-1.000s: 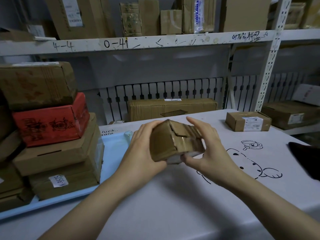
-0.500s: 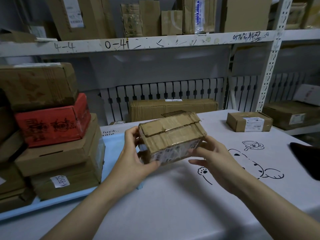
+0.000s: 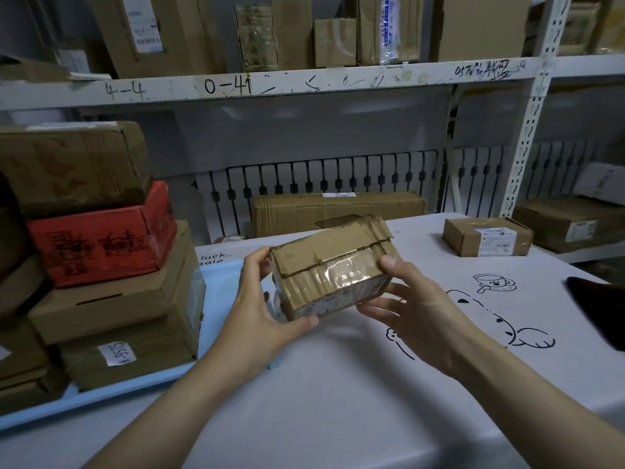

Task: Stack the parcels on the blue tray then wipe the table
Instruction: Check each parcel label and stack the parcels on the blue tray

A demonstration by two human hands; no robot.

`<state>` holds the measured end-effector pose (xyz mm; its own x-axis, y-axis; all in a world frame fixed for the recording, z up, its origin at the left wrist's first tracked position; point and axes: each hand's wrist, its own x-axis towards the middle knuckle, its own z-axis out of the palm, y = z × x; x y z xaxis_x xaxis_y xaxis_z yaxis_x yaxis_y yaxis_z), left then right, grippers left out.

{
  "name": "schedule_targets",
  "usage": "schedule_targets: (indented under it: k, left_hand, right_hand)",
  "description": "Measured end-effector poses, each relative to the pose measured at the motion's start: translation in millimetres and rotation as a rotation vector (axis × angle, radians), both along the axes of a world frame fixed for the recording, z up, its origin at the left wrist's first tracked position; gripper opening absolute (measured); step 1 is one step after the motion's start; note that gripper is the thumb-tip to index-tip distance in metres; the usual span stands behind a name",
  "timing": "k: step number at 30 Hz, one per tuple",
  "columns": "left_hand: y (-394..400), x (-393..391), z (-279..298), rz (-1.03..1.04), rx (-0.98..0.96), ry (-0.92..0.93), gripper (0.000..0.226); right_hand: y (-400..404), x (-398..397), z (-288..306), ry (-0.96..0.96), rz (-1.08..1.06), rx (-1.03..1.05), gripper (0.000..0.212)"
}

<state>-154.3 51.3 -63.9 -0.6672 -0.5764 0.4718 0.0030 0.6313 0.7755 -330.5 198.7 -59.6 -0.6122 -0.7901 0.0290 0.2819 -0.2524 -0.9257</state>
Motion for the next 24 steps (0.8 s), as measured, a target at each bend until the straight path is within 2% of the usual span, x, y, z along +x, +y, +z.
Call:
schedule_targets:
  k: [3,6,9,13,17,19,21,22,24]
  left_hand:
    - [5,1,2,0.065,-0.1,-0.026,0.106]
    - [10,-2,7,0.116,-0.319,-0.054,0.102]
    - [15,-9,11,0.167,-0.505,-0.102,0.095]
    - [17,-16,15,0.249,-0.582,-0.1,0.083]
    - [10,-14,14,0.26,-0.539,-0.048,0.075]
    - [7,-11,11,0.248,-0.527,-0.032,0.076]
    - [5,-9,7,0.218,-0.535,-0.003,0.078]
    - [5,-8,7,0.197,-0.55,0.011,0.08]
    - [4,-5,6,0.149,-0.63,0.032,0.083]
  right_hand:
    - [-1,-2,-3,0.03,-0.041,0.005,0.074]
    - [-1,-2,-5,0.084,-0.09,0.023,0.099]
    - [-2,3,-3,0.187,-0.126,0.029,0.106]
    - [0,12,3,0.332,-0.135,0.072,0.109]
    - [2,8,5,0.177,-0.109,-0.05,0.092]
    - [3,6,6,0.107,-0.093,-0.086,0.068]
    - [3,7,7,0.094,-0.087,-0.098,0.032]
    - [2,7,7,0.086,-0.088,-0.093,0.028]
    - [1,8,6,0.048,-0.096,-0.077,0.033]
